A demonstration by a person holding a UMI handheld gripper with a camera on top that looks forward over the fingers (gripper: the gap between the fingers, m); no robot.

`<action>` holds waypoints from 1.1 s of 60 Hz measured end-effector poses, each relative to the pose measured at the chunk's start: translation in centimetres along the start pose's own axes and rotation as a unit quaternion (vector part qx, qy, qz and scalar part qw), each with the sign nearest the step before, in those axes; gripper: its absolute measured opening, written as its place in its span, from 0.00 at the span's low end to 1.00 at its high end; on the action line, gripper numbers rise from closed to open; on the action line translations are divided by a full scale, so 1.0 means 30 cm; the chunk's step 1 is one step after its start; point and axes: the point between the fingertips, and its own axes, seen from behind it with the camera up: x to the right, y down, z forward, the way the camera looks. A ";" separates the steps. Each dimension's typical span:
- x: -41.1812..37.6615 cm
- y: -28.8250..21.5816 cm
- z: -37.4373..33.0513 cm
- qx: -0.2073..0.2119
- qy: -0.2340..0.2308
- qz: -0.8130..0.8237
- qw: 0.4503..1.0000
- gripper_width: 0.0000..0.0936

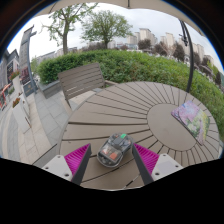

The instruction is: Arrange mouse

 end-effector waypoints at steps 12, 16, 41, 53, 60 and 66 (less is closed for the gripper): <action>-0.025 -0.048 0.082 -0.002 -0.001 -0.020 1.000 0.91; -0.059 -0.053 0.098 -0.003 -0.018 -0.029 0.999 0.89; 0.028 -0.144 -0.026 -0.026 -0.053 -0.015 0.998 0.44; 0.473 -0.536 -0.192 0.055 -0.008 -0.072 0.996 0.44; 0.842 -0.584 -0.101 0.058 0.030 -0.057 0.996 0.44; 1.132 -0.509 0.048 0.032 0.061 -0.059 0.996 0.44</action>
